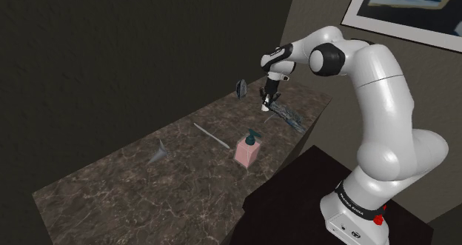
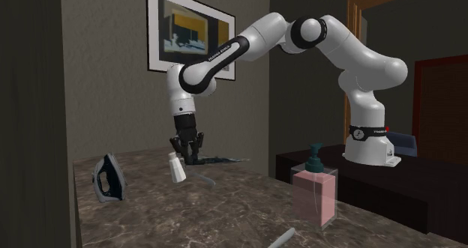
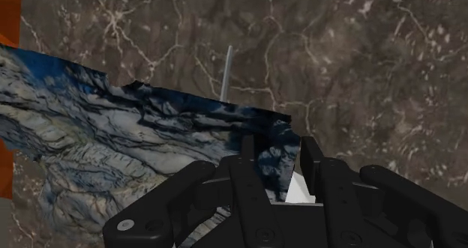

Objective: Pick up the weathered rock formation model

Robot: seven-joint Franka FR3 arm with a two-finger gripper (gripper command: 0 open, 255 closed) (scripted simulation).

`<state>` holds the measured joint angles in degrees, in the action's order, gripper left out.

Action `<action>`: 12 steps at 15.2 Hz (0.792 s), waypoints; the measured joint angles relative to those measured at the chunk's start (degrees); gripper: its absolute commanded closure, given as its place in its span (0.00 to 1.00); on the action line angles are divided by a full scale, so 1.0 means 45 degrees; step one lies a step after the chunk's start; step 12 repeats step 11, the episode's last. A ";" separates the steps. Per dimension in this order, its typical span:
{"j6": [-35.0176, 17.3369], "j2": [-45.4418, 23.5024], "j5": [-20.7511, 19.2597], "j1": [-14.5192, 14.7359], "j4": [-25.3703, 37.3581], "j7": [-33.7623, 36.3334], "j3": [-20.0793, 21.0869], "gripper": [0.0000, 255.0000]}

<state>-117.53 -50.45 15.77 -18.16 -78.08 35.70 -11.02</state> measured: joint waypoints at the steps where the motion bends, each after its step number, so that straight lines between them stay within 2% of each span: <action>1: 0.0107 0.0116 -0.0021 0.0005 -0.0010 0.0013 -0.0019 1.00; 12: 0.1083 0.1111 -0.0204 0.0092 -0.0017 0.0176 -0.0164 1.00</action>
